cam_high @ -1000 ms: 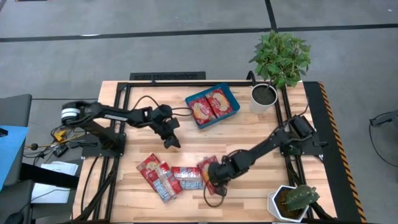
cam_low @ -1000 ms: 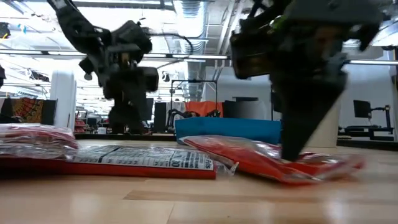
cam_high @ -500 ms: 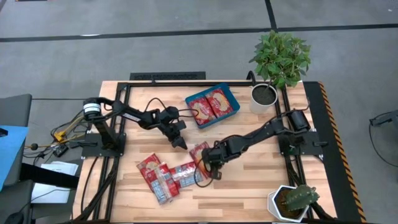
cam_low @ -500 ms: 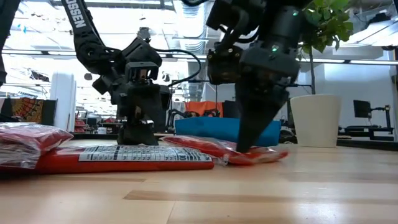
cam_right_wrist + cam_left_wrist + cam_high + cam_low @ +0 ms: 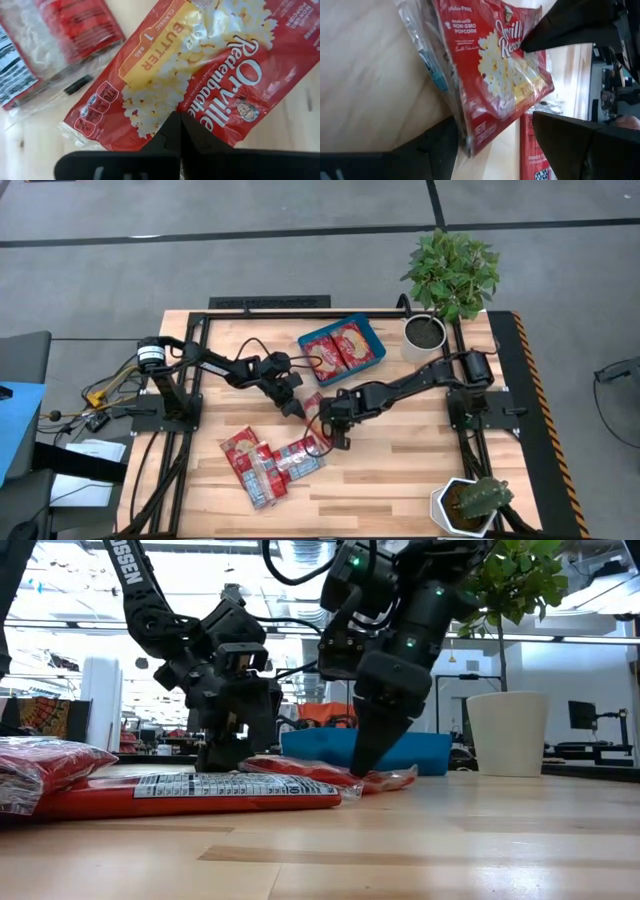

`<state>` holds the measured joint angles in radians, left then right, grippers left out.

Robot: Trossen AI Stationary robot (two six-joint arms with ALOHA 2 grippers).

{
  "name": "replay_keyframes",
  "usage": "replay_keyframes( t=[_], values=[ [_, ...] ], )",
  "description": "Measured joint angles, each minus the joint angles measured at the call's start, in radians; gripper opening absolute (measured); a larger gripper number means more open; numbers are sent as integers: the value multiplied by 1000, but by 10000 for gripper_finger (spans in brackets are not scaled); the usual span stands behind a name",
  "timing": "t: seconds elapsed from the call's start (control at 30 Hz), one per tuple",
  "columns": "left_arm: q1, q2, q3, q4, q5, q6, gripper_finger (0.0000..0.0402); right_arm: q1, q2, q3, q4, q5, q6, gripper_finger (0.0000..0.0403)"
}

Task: Sort popcorn bags into baskets
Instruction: Put the red popcorn bag into the blue bin

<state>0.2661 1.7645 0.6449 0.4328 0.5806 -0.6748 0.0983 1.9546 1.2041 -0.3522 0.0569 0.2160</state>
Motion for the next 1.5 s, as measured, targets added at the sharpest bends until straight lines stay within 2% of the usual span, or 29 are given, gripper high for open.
replay_keyframes(
  t=[0.13, 0.23, 0.43, 0.6, 0.77, 0.93, 1.07, 1.2, 1.33, 1.5],
  values=[
    [-4, 0, 0, 6, -44, -29, 228, -15, 1, -1, 34, 0, -16, 12],
    [-13, 0, 1, 7, -90, -41, 202, -18, 1, -1, 41, 0, -16, 11],
    [-36, 0, 1, 7, -160, -57, 104, -6, -4, -1, 38, 2, -4, 13],
    [-34, 0, 2, 12, -131, -83, 16, 16, -85, 1, -25, 12, 56, 14],
    [-33, -18, 0, 9, -50, -134, 16, 61, -227, 1, -164, 56, 141, 14],
    [-42, -93, -3, 13, 119, -236, 7, 122, -370, 2, -332, 164, 208, 18],
    [-35, -200, 7, 27, 132, -296, 8, 163, -458, 2, -457, 276, 291, 17],
    [-7, -293, 74, -15, 142, -295, 5, 188, -503, 2, -538, 358, 350, 13],
    [69, -312, 235, -198, 140, -170, 4, 195, -513, 3, -572, 373, 360, 16],
    [182, -244, 544, -604, 100, 166, 4, 196, -506, 2, -593, 372, 360, 21]
  ],
)
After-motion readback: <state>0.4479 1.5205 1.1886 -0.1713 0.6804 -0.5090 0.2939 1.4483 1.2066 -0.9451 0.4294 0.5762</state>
